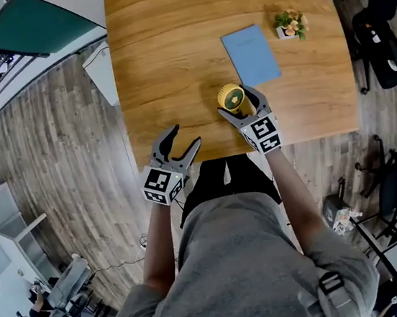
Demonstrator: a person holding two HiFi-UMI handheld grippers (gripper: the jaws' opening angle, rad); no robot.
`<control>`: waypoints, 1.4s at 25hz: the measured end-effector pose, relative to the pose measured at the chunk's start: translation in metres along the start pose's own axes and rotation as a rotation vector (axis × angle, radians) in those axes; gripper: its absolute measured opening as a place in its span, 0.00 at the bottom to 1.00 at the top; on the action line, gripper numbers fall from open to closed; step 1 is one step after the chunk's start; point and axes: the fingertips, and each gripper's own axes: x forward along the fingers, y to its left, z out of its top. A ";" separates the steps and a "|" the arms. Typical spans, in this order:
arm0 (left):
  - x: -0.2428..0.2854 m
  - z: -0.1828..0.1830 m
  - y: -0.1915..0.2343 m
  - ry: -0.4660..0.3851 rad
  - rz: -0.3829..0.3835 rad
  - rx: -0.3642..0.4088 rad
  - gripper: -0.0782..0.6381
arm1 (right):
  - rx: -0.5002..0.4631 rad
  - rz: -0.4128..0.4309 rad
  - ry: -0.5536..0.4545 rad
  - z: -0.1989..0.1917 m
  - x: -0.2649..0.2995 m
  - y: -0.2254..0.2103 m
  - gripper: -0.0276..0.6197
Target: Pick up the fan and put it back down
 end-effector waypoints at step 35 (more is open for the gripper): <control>0.011 -0.067 0.016 0.046 0.018 -0.121 0.50 | -0.023 -0.032 0.211 -0.087 0.056 -0.005 0.65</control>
